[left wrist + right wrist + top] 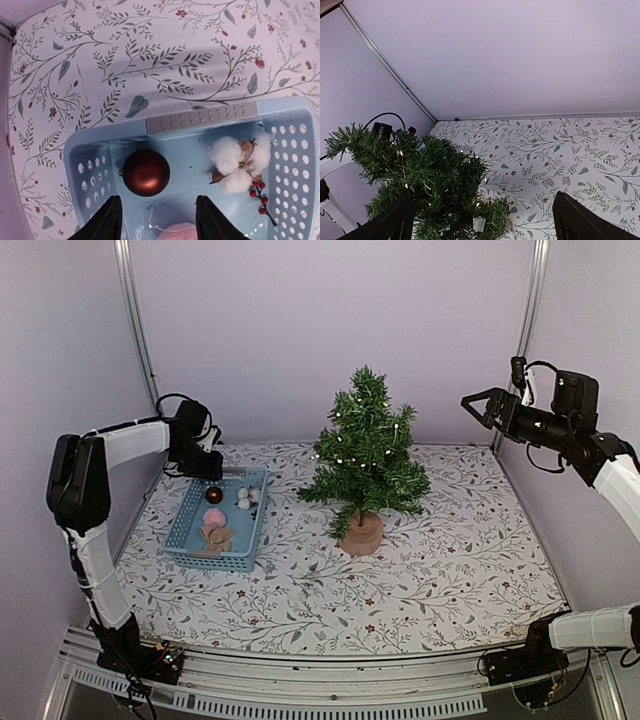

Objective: Decorate the small christmas tree

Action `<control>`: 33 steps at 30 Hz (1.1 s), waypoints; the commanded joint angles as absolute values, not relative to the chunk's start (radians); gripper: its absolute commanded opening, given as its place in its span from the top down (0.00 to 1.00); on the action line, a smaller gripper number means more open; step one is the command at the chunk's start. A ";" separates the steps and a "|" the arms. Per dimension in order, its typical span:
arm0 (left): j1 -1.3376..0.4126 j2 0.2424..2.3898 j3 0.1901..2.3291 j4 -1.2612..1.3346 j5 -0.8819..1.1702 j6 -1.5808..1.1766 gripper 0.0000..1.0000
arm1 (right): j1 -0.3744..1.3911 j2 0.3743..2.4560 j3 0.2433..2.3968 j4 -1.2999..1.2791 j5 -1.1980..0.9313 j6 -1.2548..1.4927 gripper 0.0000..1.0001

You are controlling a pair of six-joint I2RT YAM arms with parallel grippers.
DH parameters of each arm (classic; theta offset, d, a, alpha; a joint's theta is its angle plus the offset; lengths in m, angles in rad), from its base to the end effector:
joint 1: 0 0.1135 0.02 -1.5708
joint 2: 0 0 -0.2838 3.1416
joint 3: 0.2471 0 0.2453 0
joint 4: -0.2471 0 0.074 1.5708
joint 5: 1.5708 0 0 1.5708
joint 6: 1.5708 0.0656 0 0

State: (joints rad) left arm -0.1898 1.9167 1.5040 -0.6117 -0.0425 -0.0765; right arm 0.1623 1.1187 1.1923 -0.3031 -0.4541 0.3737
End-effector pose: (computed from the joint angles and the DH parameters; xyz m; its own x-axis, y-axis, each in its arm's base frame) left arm 0.4235 -0.0785 0.2208 -0.8494 0.0854 -0.5209 0.1022 0.9948 -0.0035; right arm 0.2502 0.0701 0.4159 -0.4159 0.2643 -0.8701 -0.4457 0.7748 0.4484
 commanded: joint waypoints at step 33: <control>-0.314 2.296 1.801 -0.900 -0.325 0.116 0.35 | 0.138 1.157 1.175 -0.193 -0.608 0.399 0.01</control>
